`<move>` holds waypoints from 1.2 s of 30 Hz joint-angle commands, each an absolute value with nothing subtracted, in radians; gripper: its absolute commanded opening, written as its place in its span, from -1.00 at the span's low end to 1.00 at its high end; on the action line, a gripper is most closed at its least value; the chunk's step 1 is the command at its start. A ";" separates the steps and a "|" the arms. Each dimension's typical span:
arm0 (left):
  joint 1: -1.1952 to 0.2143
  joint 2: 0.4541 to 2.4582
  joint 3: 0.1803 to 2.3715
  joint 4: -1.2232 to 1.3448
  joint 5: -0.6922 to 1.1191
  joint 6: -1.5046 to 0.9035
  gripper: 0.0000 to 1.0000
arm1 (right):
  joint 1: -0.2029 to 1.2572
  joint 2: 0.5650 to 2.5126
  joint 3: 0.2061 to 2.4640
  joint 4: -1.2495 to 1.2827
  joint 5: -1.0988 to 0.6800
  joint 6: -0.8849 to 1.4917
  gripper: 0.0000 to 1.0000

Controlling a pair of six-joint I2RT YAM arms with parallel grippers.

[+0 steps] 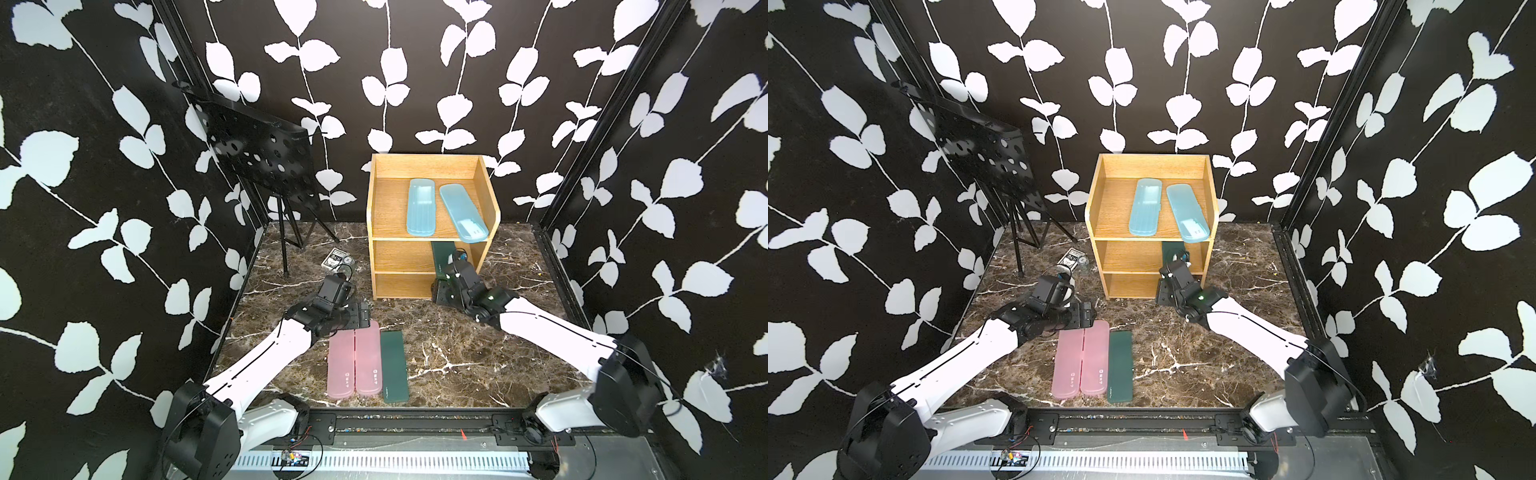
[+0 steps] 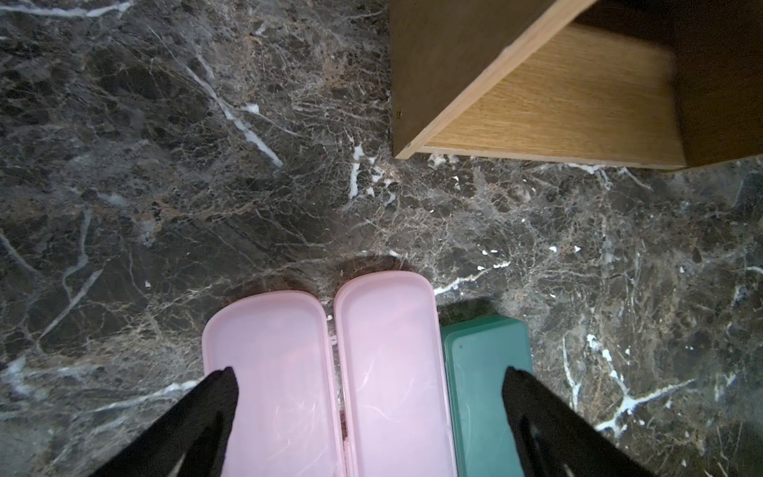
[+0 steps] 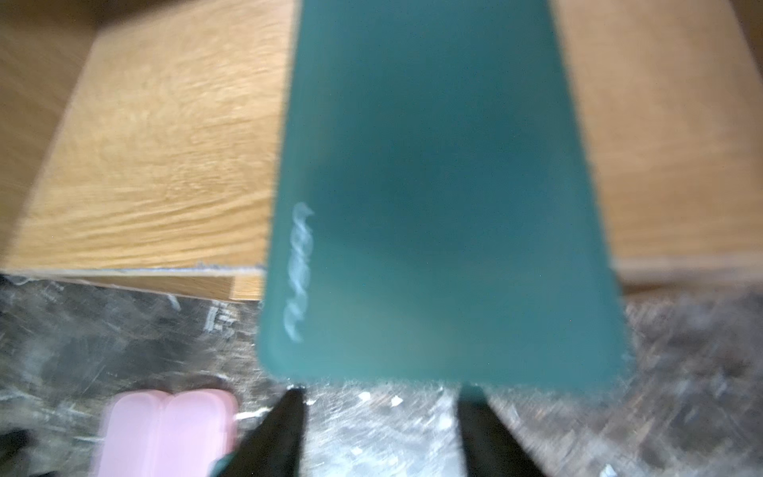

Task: Place the pencil cases on the shelf according to color
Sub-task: Place the pencil case on the shelf, then pick up the pencil case from the center of the board.

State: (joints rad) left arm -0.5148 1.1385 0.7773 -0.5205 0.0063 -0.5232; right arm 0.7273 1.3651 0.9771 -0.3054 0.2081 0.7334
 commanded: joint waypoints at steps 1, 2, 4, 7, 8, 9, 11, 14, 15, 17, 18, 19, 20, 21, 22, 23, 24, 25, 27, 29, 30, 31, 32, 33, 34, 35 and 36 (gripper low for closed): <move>-0.518 1.096 0.762 -0.526 -0.009 -0.522 0.97 | 0.787 1.277 0.888 -0.371 0.218 0.839 0.72; -0.517 1.093 0.761 -0.529 -0.011 -0.520 0.97 | 0.816 1.261 0.863 -0.377 0.216 0.858 0.79; -0.518 1.086 0.758 -0.529 -0.012 -0.522 0.98 | 0.915 1.232 0.821 -0.419 0.273 0.912 0.97; -0.518 1.089 0.751 -0.525 -0.014 -0.529 0.97 | 1.062 1.236 0.803 -0.471 0.375 1.028 0.98; -0.518 1.091 0.752 -0.529 -0.017 -0.531 0.97 | 1.100 1.248 0.798 -0.470 0.391 1.067 0.98; -0.518 1.092 0.755 -0.536 -0.021 -0.532 0.97 | 1.141 1.267 0.796 -0.460 0.407 1.106 0.98; -0.518 1.092 0.754 -0.546 -0.033 -0.541 0.97 | 1.208 1.318 0.804 -0.418 0.425 1.152 0.98; -0.518 1.086 0.745 -0.553 -0.057 -0.550 0.97 | 1.274 1.437 0.871 -0.399 0.424 1.168 0.98; -0.518 1.085 0.743 -0.554 -0.065 -0.552 0.97 | 1.287 1.481 0.906 -0.408 0.422 1.172 0.98; -0.517 1.084 0.742 -0.566 -0.076 -0.555 0.97 | 1.307 1.551 0.967 -0.416 0.421 1.162 0.98; -0.517 1.087 0.744 -0.574 -0.084 -0.558 0.97 | 1.314 1.585 0.996 -0.419 0.420 1.156 0.98; -0.515 1.088 0.747 -0.583 -0.091 -0.560 0.97 | 1.317 1.620 1.026 -0.427 0.417 1.149 0.98; -0.515 1.091 0.748 -0.591 -0.097 -0.561 0.97 | 1.319 1.642 1.046 -0.435 0.419 1.143 0.99; -0.515 1.094 0.750 -0.600 -0.104 -0.561 0.97 | 1.320 1.663 1.066 -0.444 0.420 1.137 0.98; -0.515 1.095 0.751 -0.605 -0.109 -0.561 0.97 | 1.321 1.679 1.084 -0.449 0.422 1.127 0.98; -0.514 1.096 0.750 -0.608 -0.113 -0.561 0.97 | 1.321 1.691 1.095 -0.450 0.423 1.115 0.99; -0.513 1.096 0.747 -0.607 -0.119 -0.564 0.97 | 1.321 1.705 1.107 -0.455 0.426 1.106 0.98; -0.514 1.095 0.745 -0.606 -0.122 -0.566 0.97 | 1.321 1.718 1.121 -0.459 0.428 1.094 0.98; -0.514 1.093 0.739 -0.601 -0.128 -0.568 0.97 | 1.321 1.746 1.146 -0.466 0.424 1.067 0.98; -0.512 1.098 0.738 -0.602 -0.136 -0.566 0.97 | 1.320 1.775 1.175 -0.488 0.420 1.047 0.98; -0.511 1.099 0.738 -0.605 -0.140 -0.563 0.97 | 1.320 1.791 1.193 -0.499 0.414 1.041 0.98; -0.509 1.100 0.740 -0.609 -0.145 -0.562 0.97 | 1.321 1.804 1.205 -0.509 0.411 1.037 0.98; -0.507 1.101 0.743 -0.613 -0.147 -0.561 0.97 | 1.321 1.813 1.214 -0.526 0.414 1.041 0.99; -0.505 1.099 0.744 -0.614 -0.146 -0.561 0.97 | 1.321 1.822 1.222 -0.550 0.424 1.052 0.98; -0.505 1.098 0.744 -0.614 -0.144 -0.561 0.97 | 1.320 1.828 1.226 -0.573 0.433 1.062 0.98; -0.502 1.096 0.744 -0.610 -0.141 -0.563 0.97 | 1.319 1.831 1.227 -0.591 0.442 1.071 0.98; -0.503 1.094 0.742 -0.607 -0.136 -0.565 0.97 | 1.319 1.832 1.223 -0.609 0.450 1.083 0.98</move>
